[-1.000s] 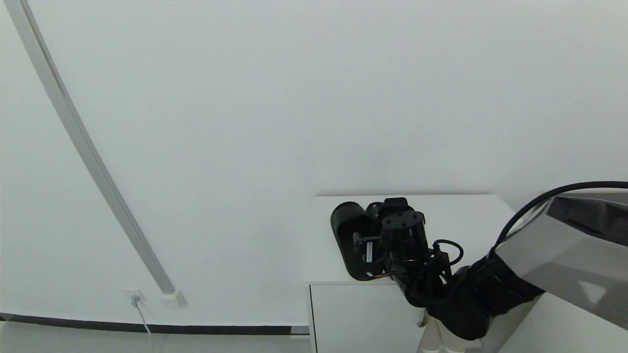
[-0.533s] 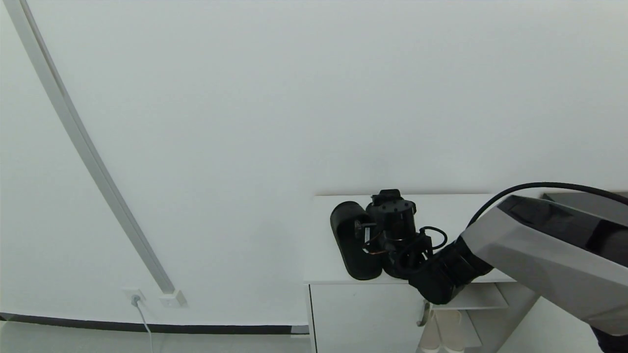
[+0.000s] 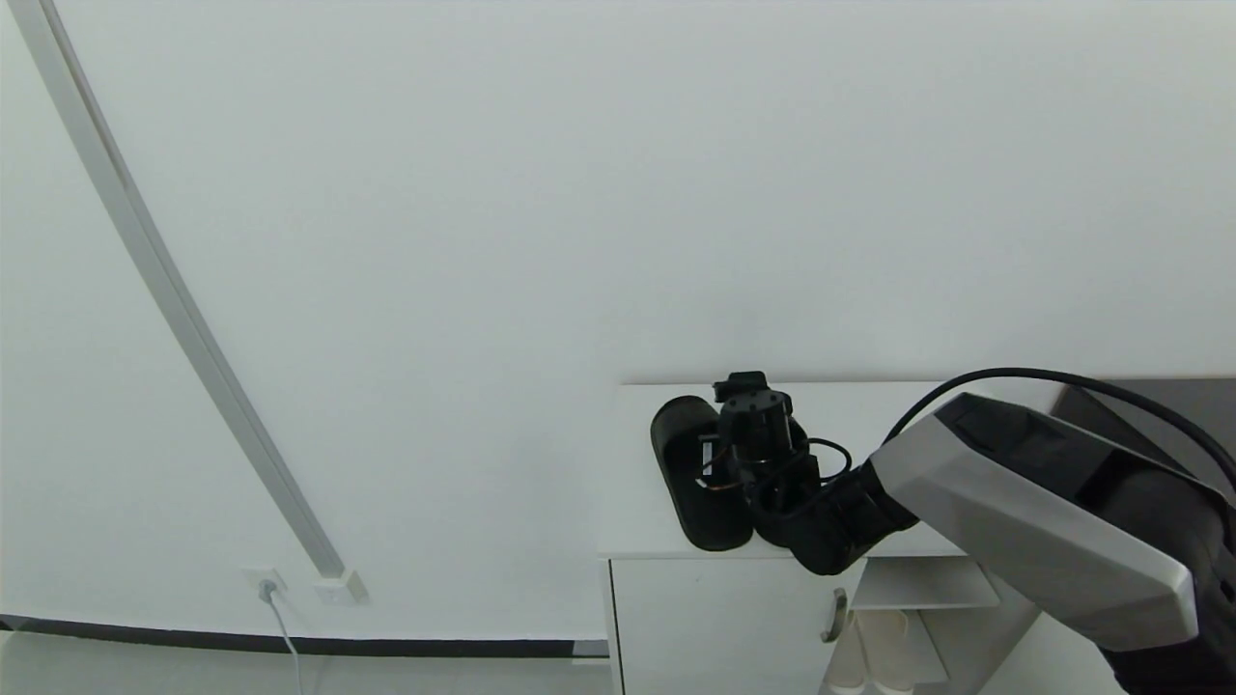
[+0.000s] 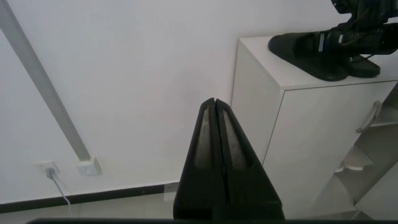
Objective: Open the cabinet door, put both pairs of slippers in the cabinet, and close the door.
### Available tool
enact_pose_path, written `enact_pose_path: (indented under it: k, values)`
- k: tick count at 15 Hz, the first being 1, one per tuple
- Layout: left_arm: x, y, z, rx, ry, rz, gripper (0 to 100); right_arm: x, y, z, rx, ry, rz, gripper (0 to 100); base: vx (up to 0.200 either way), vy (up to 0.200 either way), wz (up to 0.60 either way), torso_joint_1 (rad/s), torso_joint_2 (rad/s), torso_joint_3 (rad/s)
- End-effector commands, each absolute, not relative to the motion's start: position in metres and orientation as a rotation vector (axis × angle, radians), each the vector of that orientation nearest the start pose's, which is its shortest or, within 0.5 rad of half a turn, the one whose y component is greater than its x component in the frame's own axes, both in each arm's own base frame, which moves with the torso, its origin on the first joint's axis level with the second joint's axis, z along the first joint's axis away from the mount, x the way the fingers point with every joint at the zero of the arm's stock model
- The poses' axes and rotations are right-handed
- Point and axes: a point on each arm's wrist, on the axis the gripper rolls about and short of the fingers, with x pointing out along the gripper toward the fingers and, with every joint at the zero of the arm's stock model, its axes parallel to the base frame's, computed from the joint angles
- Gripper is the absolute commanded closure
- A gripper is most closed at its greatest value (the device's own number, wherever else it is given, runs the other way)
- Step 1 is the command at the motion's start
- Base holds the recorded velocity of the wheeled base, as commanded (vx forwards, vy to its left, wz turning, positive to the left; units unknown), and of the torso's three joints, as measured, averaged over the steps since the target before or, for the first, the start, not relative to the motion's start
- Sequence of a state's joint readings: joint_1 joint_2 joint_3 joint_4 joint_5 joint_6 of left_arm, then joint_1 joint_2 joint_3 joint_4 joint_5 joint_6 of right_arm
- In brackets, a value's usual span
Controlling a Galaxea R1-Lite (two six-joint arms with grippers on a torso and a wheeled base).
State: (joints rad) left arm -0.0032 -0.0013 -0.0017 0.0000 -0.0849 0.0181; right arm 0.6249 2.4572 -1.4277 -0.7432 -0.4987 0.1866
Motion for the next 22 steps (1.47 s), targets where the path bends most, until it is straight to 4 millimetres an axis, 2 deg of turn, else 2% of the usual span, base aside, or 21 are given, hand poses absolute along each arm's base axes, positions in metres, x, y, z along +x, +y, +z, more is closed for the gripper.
enact_pose_path:
  k: [1, 6, 8, 9, 12, 13, 14, 15, 17, 19, 22]
  values:
    - [-0.023, -0.002, 0.076, 0.018, -0.002, -0.087, 100, 0.399, 0.274, 0.047, 0.031, 0.257, 0.101, 100, 0.000, 0.000, 0.00, 0.000, 0.00, 0.000]
    - [-0.023, -0.002, 0.076, 0.018, -0.002, -0.087, 100, 0.398, 0.274, 0.051, 0.037, 0.248, 0.100, 100, 0.000, 0.000, 0.00, 0.000, 0.00, 0.000]
    - [-0.023, -0.002, 0.076, 0.018, -0.002, -0.087, 100, 0.390, 0.271, 0.065, 0.044, 0.236, 0.103, 100, 0.000, 0.000, 0.00, 0.000, 0.00, 0.000]
    - [-0.023, -0.002, 0.076, 0.018, -0.002, -0.087, 100, 0.380, 0.270, 0.076, 0.048, 0.223, 0.113, 100, 0.000, 0.000, 0.00, 0.000, 0.00, 0.000]
    - [-0.023, -0.002, 0.076, 0.018, -0.002, -0.087, 100, 0.332, 0.255, 0.112, 0.040, 0.195, 0.163, 100, 0.000, 0.000, 0.00, 0.000, 0.00, 0.000]
    - [-0.023, -0.002, 0.076, 0.017, -0.002, -0.087, 100, 0.325, 0.251, 0.117, 0.040, 0.189, 0.170, 100, 0.000, 0.000, 0.00, 0.000, 0.00, 0.000]
    - [-0.023, -0.002, 0.076, 0.017, -0.002, -0.087, 100, 0.301, 0.237, 0.127, 0.046, 0.185, 0.206, 100, 0.000, 0.000, 0.00, 0.000, 0.00, 0.000]
    - [-0.023, -0.002, 0.076, 0.015, -0.002, -0.087, 100, 0.289, 0.231, 0.129, 0.045, 0.195, 0.247, 100, 0.000, 0.000, 0.00, 0.000, 0.00, 0.000]
    - [-0.023, -0.002, 0.076, 0.014, -0.002, -0.086, 100, 0.245, 0.210, 0.130, 0.041, 0.260, 0.433, 100, 0.000, 0.000, 0.00, 0.000, 0.00, 0.000]
    - [-0.023, -0.002, 0.076, 0.011, -0.002, -0.086, 100, 0.230, 0.207, 0.132, 0.042, 0.277, 0.517, 100, 0.000, 0.000, 0.00, 0.000, 0.00, 0.000]
    - [-0.023, -0.002, 0.076, 0.011, -0.002, -0.086, 100, 0.225, 0.207, 0.128, 0.032, 0.292, 0.524, 100, 0.000, 0.000, 0.00, 0.000, 0.00, 0.000]
